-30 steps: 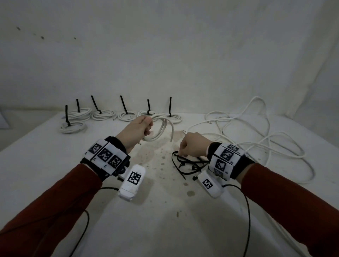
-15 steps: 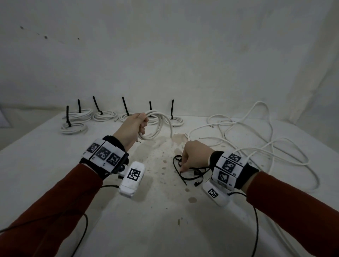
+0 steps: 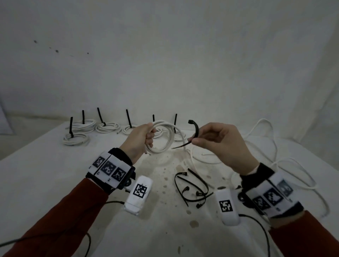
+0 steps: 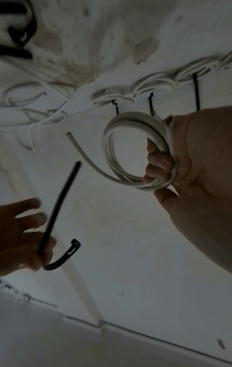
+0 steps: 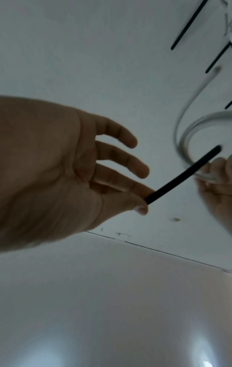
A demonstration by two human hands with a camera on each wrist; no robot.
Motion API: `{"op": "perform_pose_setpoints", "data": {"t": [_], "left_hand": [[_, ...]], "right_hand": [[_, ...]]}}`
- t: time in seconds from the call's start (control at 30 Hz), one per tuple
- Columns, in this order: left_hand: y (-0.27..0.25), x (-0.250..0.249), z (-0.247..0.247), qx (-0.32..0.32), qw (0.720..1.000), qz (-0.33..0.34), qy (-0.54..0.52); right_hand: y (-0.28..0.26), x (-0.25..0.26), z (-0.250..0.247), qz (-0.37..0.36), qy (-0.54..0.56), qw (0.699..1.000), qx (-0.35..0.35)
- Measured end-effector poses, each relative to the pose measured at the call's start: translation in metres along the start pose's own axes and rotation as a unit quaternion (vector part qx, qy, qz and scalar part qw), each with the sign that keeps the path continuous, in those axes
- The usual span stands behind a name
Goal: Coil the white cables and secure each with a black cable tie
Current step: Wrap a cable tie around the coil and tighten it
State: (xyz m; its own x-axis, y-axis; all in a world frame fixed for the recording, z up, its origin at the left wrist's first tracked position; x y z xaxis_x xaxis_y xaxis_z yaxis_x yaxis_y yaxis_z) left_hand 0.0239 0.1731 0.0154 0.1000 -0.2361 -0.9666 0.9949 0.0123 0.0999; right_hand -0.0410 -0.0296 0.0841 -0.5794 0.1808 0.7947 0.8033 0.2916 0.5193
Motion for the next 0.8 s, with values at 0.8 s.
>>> {"op": "perform_pose_setpoints", "data": {"t": [0.8], "left_hand": [[-0.02, -0.02, 0.067, 0.073, 0.99, 0.1, 0.074]], "right_hand": [[0.036, -0.022, -0.002, -0.044, 0.051, 0.997, -0.046]]}}
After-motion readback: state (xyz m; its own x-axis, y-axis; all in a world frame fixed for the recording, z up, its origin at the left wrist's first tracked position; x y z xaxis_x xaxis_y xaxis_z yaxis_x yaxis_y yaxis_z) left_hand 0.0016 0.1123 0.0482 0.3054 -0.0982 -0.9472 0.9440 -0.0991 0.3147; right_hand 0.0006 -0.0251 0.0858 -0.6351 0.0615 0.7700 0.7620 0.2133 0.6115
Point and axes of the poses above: each hand's wrist, its own y-axis towards the middle knuckle, its own z-axis out of the palm, x = y × z, the point moved 9 cm from there along y, towards the middle knuckle, and after that the axes turned 3 degrees about -y, right-handed, at the moved point
